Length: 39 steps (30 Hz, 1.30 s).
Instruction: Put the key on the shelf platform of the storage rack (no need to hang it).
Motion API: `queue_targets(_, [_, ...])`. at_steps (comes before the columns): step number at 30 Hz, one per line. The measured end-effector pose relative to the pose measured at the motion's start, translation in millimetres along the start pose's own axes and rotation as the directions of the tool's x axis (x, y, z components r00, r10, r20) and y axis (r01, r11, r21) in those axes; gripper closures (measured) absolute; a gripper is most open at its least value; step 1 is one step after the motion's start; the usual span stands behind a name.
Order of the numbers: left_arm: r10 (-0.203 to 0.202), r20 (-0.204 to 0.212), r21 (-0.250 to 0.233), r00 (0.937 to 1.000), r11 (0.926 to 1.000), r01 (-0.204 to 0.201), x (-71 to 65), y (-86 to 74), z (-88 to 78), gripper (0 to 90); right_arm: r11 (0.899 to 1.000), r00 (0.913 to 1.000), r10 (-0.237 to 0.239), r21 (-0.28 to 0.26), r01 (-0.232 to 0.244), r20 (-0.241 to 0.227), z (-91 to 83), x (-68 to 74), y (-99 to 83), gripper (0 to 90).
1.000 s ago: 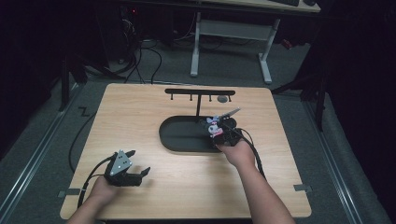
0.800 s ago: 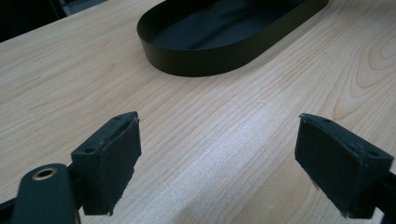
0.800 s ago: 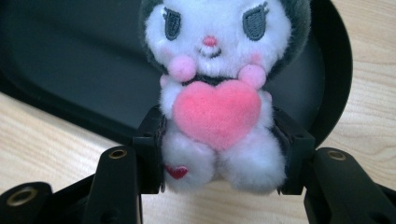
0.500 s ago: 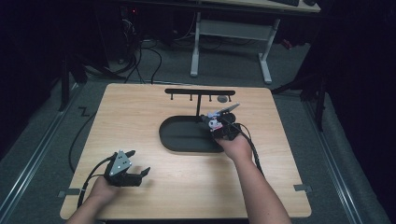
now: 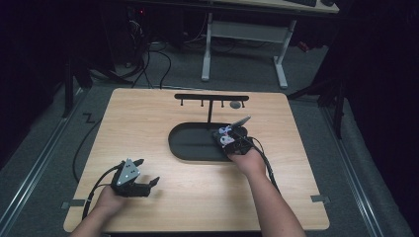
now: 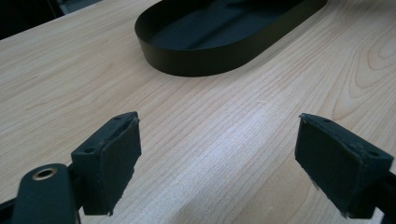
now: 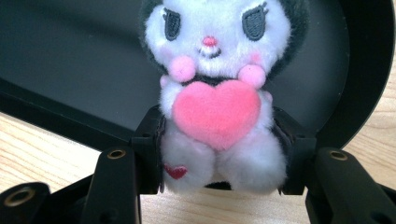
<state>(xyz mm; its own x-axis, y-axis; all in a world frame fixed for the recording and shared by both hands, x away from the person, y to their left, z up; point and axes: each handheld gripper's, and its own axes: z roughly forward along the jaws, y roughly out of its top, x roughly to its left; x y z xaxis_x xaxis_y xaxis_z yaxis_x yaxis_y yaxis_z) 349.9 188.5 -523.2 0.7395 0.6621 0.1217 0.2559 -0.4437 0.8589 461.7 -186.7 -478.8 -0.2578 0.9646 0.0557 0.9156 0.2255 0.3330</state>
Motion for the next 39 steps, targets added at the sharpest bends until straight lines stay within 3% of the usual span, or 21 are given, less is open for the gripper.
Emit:
queue_targets(8, [-0.004, 0.001, 0.003, 1.0000, 1.0000, 0.004, 0.7, 0.2, 0.3, 15.4, 1.000, 0.9999, -0.004, -0.002, 0.004, -0.013, 7.8, 4.3, 1.8, 45.0])
queue_targets(9, [-0.007, 0.002, 0.002, 1.0000, 1.0000, 0.007, 0.9, 0.1, 0.3, 15.4, 1.000, 0.9998, -0.016, 0.000, 0.016, -0.009, 8.5, 4.9, 1.9, 42.8])
queue_targets(10, [-0.004, 0.002, 0.004, 1.0000, 1.0000, 0.004, 0.6, 0.1, 0.2, 15.4, 1.000, 0.9996, -0.027, -0.004, 0.027, -0.001, 8.1, 5.7, 2.2, 33.8])
queue_targets(15, [-0.001, -0.001, 0.004, 1.0000, 1.0000, 0.001, 0.1, 0.1, 0.4, 15.4, 0.999, 0.9999, -0.003, -0.044, 0.002, -0.014, 0.0, 4.8, 2.5, 27.8])
queue_targets(21, [0.004, -0.004, 0.007, 1.0000, 1.0000, -0.004, -0.7, 0.2, 0.6, 15.4, 0.996, 0.9999, 0.001, -0.093, -0.002, -0.015, -16.3, 1.0, 2.2, 26.8])
queue_targets(27, [0.006, -0.005, 0.008, 1.0000, 0.9999, -0.006, -0.9, 0.2, 0.6, 15.4, 0.993, 0.9993, -0.033, -0.111, 0.031, -0.016, -26.6, -1.9, 0.3, 26.8])
queue_targets(39, [0.007, -0.004, 0.010, 1.0000, 0.9999, -0.007, -0.9, 0.2, 0.6, 15.4, 0.989, 0.9985, -0.054, -0.137, 0.052, -0.005, -30.8, -1.9, -8.9, 26.1])
